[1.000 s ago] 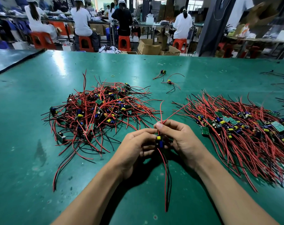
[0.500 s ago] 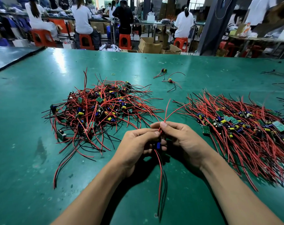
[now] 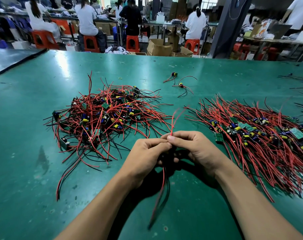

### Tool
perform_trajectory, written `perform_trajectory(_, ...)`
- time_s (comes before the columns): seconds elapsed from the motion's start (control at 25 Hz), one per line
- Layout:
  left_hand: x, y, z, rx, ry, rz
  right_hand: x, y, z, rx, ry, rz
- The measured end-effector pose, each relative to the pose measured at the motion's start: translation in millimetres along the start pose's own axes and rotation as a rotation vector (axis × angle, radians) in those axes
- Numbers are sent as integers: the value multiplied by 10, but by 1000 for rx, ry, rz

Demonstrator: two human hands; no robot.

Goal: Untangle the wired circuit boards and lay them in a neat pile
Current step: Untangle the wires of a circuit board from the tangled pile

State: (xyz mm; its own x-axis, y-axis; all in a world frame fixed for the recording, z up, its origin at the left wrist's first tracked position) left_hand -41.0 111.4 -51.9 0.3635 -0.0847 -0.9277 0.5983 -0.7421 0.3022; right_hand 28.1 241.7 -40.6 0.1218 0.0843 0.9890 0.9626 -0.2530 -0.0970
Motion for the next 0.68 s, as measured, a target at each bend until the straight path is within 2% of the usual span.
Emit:
perform_trajectory(0.16,-11,-7,0,-50,45,18,-24,-27,-17,-67,14,8)
perform_trajectory(0.36,-13,-15,-38,-65,53,50,-61,-80,-38,-234,-60,18)
perform_trajectory(0.68,-29,25,-52,-54,-76,22,-100,-171,73,-435,75,115)
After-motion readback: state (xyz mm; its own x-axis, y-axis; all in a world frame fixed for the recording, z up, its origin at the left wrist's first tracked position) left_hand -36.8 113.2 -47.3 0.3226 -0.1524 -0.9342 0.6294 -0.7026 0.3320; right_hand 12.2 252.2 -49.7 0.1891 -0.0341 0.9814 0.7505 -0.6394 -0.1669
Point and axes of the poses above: each hand's wrist, its own y-axis away from the middle knuckle, its own z-axis out of the back of the hand, x = y × z, the point moved 2 cm from there along -y, towards the middle knuckle, and after that the axes turned 13 degrees about z, right-handed, at the moved point
